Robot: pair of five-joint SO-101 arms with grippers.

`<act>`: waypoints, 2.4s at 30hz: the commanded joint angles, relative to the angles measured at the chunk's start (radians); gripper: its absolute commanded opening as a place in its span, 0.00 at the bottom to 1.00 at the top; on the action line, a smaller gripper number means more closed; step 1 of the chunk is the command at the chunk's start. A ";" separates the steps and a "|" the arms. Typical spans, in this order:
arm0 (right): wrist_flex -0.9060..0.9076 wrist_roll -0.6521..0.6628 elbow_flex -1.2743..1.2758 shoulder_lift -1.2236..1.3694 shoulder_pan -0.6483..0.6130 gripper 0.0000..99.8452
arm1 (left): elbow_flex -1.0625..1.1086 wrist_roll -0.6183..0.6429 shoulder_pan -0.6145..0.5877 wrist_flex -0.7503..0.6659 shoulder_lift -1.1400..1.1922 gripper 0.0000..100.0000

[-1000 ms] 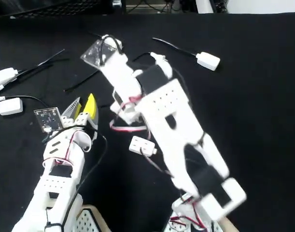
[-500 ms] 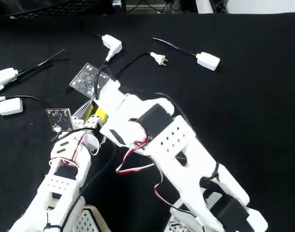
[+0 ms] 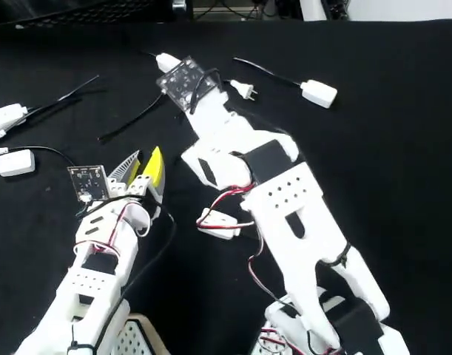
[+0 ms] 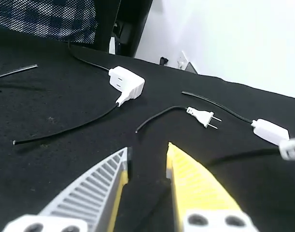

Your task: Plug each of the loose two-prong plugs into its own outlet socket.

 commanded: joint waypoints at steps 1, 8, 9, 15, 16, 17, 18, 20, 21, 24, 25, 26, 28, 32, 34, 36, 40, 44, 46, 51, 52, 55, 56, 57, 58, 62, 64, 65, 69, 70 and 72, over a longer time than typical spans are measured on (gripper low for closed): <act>-0.044 -0.049 -0.002 -0.039 -0.006 0.01 | 0.018 0.002 0.027 -0.006 -0.012 0.15; -0.032 -0.066 -0.028 -0.047 -0.181 0.01 | 0.018 0.002 0.027 -0.002 -0.012 0.15; -0.014 -0.089 -0.038 -0.044 -0.206 0.01 | 0.018 0.002 0.025 -0.002 -0.012 0.15; 0.064 -0.140 -0.081 -0.050 -0.249 0.01 | 0.018 0.002 0.024 -0.002 -0.012 0.15; 0.074 -0.141 -0.081 -0.050 -0.249 0.01 | 0.018 0.002 0.022 -0.002 -0.012 0.15; 0.089 -0.150 -0.084 -0.050 -0.250 0.01 | 0.018 0.002 0.022 -0.002 -0.012 0.15; 0.100 -0.170 -0.087 -0.050 -0.250 0.01 | 0.018 0.002 0.022 -0.002 -0.012 0.15; 0.107 -0.183 -0.091 -0.059 -0.250 0.01 | 0.018 0.002 0.022 -0.002 -0.012 0.15; 0.104 -0.180 -0.090 -0.070 -0.250 0.01 | 0.018 0.002 0.022 -0.002 -0.012 0.15; 0.078 -0.146 -0.084 -0.085 -0.230 0.01 | 0.018 0.000 0.021 -0.002 -0.012 0.15; 0.075 -0.127 -0.076 -0.084 -0.212 0.01 | 0.018 0.000 0.021 -0.002 -0.012 0.15; 0.071 -0.121 -0.054 -0.079 -0.195 0.01 | 0.018 0.000 0.018 -0.002 -0.012 0.15; 0.048 -0.118 0.005 -0.068 -0.147 0.01 | 0.018 0.000 -0.012 -0.005 -0.012 0.15; -0.253 -0.072 0.222 -0.031 0.008 0.01 | 0.018 0.000 -0.071 -0.006 -0.012 0.15; -0.483 -0.008 0.323 0.016 0.091 0.01 | 0.018 0.000 -0.082 -0.006 -0.012 0.15; -0.614 0.029 0.374 0.081 0.152 0.01 | 0.018 0.000 -0.084 -0.006 -0.012 0.15; -0.600 0.086 0.364 0.211 0.226 0.01 | 0.018 0.000 -0.084 -0.002 -0.012 0.15; -0.601 0.103 0.358 0.303 0.275 0.01 | 0.018 0.000 -0.084 -0.002 -0.011 0.15; -0.597 0.120 0.360 0.348 0.308 0.01 | 0.018 0.000 -0.084 0.000 -0.011 0.15; -0.534 0.172 0.335 0.452 0.413 0.01 | 0.018 0.000 -0.082 0.000 -0.011 0.15; -0.500 0.172 0.312 0.456 0.419 0.01 | 0.018 0.000 -0.082 0.000 -0.009 0.15; -0.419 0.175 0.282 0.467 0.422 0.01 | 0.018 0.000 -0.081 0.000 -0.008 0.15; -0.413 0.178 0.282 0.473 0.422 0.01 | 0.018 0.000 -0.081 0.000 -0.008 0.15; -0.413 0.178 0.280 0.476 0.422 0.01 | 0.018 0.000 -0.081 0.000 -0.008 0.15; -0.413 0.180 0.275 0.479 0.422 0.01 | 0.018 0.000 -0.081 0.000 -0.008 0.15; -0.411 0.183 0.274 0.481 0.417 0.02 | 0.018 0.000 -0.081 0.000 -0.008 0.15; -0.407 0.213 0.274 0.479 0.417 0.03 | 0.018 0.000 -0.082 0.000 -0.008 0.15; -0.393 0.226 0.274 0.479 0.417 0.05 | 0.018 0.000 -0.082 0.000 -0.008 0.15; -0.324 0.227 0.232 0.479 0.417 0.14 | 0.018 0.000 -0.082 0.000 -0.008 0.15; -0.311 0.227 0.225 0.479 0.417 0.15 | 0.018 0.000 -0.082 0.000 -0.008 0.15; -0.299 0.227 0.220 0.479 0.416 0.16 | 0.018 0.000 -0.082 0.000 -0.008 0.15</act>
